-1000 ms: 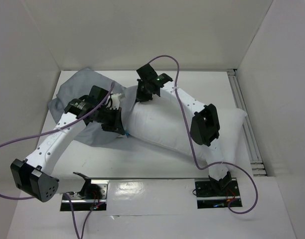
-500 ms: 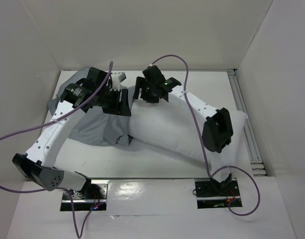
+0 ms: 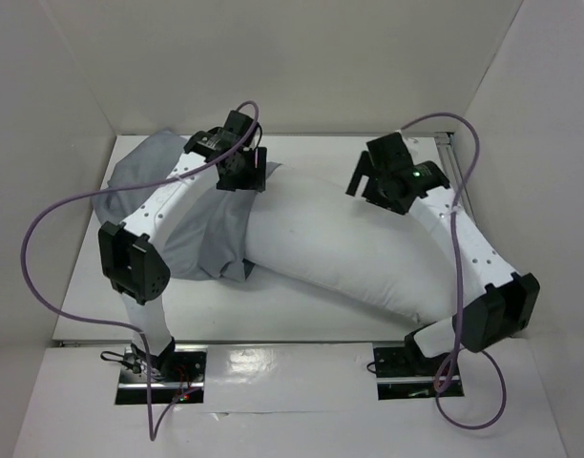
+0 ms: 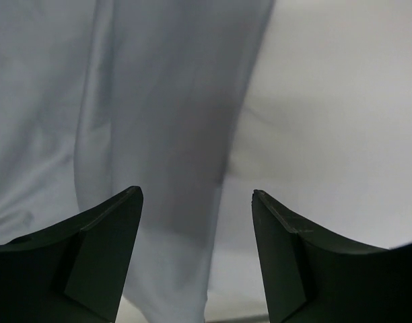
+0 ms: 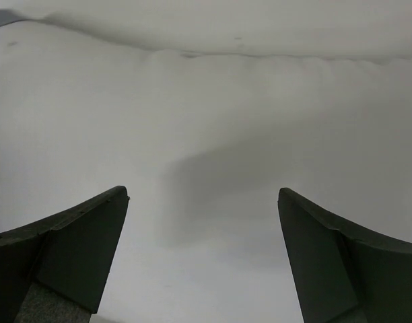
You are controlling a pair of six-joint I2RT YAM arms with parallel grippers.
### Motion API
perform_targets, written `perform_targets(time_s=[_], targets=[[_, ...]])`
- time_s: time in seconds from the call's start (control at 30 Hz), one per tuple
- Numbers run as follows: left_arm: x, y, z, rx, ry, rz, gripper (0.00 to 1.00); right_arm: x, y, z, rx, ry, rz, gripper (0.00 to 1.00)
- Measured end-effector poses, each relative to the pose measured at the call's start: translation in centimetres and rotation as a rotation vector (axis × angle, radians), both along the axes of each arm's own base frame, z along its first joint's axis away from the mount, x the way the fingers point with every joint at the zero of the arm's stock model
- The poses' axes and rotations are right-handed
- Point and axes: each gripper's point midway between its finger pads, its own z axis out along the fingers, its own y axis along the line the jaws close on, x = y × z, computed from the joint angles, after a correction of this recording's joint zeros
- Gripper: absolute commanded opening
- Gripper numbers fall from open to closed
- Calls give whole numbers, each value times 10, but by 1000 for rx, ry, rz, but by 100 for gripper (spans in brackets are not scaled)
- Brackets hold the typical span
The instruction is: Put the pillow into the pillowcase
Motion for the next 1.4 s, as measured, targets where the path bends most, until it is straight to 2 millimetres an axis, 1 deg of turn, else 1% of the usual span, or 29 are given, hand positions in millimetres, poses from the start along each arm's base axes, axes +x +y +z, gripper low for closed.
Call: perform_targets(time_s=[0.07, 0.13, 0.2, 0.27, 0.37, 0.47, 0.5, 0.53, 0.57, 0.6, 0.63, 0.73, 0.83, 0.93, 1.07, 1.17, 1.23, 1.3, 1.4], targets=[[13, 1, -6, 27, -15, 34, 78, -13, -35, -8, -26, 24, -80, 100], [25, 1, -14, 54, -21, 55, 78, -33, -59, -18, -41, 49, -129, 100], [37, -2, -20, 66, -24, 63, 78, -54, -77, -25, -44, 73, -166, 100], [48, -7, -28, 68, -24, 64, 77, -69, -92, -31, -44, 95, -203, 100], [62, -14, -37, 67, -23, 62, 70, -79, -108, -40, -46, 121, -255, 100], [77, -23, -41, 54, -35, 54, 35, -83, -114, -53, -37, 144, -276, 98], [81, -26, -42, 48, -36, 50, 13, -85, -114, -58, -29, 154, -274, 88], [84, -29, -43, 41, -37, 44, 4, -87, -113, -63, -25, 162, -269, 76], [85, -32, -44, 33, -35, 33, 0, -89, -112, -70, -15, 171, -263, 58], [86, -34, -44, 30, -33, 17, 0, -91, -111, -77, -11, 182, -251, 14], [84, -36, -43, 19, -29, 3, 0, -91, -109, -81, -5, 184, -239, 0], [83, -47, -37, -34, -28, -31, 0, -88, -101, -88, 31, 158, -219, 0], [78, -61, -30, -89, -26, -81, 0, -86, -94, -82, 48, 115, -192, 0], [66, -81, -15, -135, -37, -159, 0, -85, -84, -77, 64, 92, -155, 0], [32, -126, 18, -229, -61, -300, 0, -80, -60, -63, 85, 70, -84, 0], [-1, -164, 46, -309, -76, -420, 0, -75, -36, -39, 101, 35, -21, 0], [-19, -180, 57, -358, -65, -482, 0, -75, -26, -25, 110, 13, 3, 0], [-27, -187, 63, -392, -57, -515, 0, -78, -22, -18, 109, 6, 8, 0], [-23, -184, 60, -390, -54, -503, 0, -85, -18, -17, 118, 8, 7, 0]])
